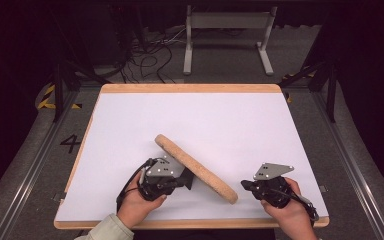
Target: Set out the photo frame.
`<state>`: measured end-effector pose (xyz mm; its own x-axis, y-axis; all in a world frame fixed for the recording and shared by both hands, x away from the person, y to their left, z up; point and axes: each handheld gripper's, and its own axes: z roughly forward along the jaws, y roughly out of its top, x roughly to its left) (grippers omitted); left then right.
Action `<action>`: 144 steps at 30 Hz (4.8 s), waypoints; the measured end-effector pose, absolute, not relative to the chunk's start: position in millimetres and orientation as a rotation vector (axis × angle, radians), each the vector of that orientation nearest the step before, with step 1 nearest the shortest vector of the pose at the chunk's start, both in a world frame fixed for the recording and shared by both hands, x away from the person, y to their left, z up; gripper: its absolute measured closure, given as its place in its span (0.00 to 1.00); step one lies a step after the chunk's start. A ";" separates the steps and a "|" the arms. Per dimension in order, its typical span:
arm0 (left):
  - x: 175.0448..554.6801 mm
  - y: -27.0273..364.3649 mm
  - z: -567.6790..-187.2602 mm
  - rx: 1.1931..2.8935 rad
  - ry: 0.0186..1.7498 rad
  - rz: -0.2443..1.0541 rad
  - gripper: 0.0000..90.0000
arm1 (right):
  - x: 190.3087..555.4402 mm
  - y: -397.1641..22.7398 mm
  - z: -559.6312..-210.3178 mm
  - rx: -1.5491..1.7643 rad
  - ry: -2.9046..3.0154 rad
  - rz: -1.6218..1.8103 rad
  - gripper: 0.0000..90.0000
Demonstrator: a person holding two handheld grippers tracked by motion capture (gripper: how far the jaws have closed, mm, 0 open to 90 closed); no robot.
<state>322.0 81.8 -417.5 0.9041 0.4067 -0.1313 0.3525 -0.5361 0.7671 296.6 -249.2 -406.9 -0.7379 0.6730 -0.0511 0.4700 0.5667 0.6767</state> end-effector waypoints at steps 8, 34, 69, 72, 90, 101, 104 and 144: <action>321.5 58.3 -435.9 2.170 0.572 0.059 1.00 | 298.5 -251.7 -409.9 0.964 2.494 0.942 1.00; 335.4 48.1 -457.3 2.249 0.699 0.091 1.00 | 298.1 -252.6 -409.8 0.951 2.489 0.960 1.00; 356.0 103.1 -452.0 2.129 0.879 0.093 0.98 | 300.1 -216.8 -417.2 0.832 2.552 0.962 1.00; 349.9 106.8 -449.8 2.129 0.859 0.098 0.96 | 301.2 -206.8 -419.9 0.805 2.568 0.973 1.00; 318.5 160.7 -440.1 2.058 0.942 0.117 0.94 | 296.0 -136.8 -436.4 0.505 2.768 0.928 1.00; 308.0 188.1 -442.3 2.010 1.031 0.152 0.88 | 297.2 -101.6 -442.2 0.402 2.816 0.971 1.00; 305.2 198.0 -442.6 1.991 1.055 0.169 0.86 | 298.6 -94.8 -443.1 0.385 2.822 0.983 1.00; 271.1 218.4 -401.4 1.829 1.012 0.232 0.54 | 339.0 -83.0 -427.1 0.536 2.667 1.109 0.98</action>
<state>271.1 218.4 -401.4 0.6328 0.7258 -0.2699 0.5356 -0.1584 0.8295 339.0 -83.0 -427.1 -0.9134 0.4044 -0.0473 0.2516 0.6521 0.7151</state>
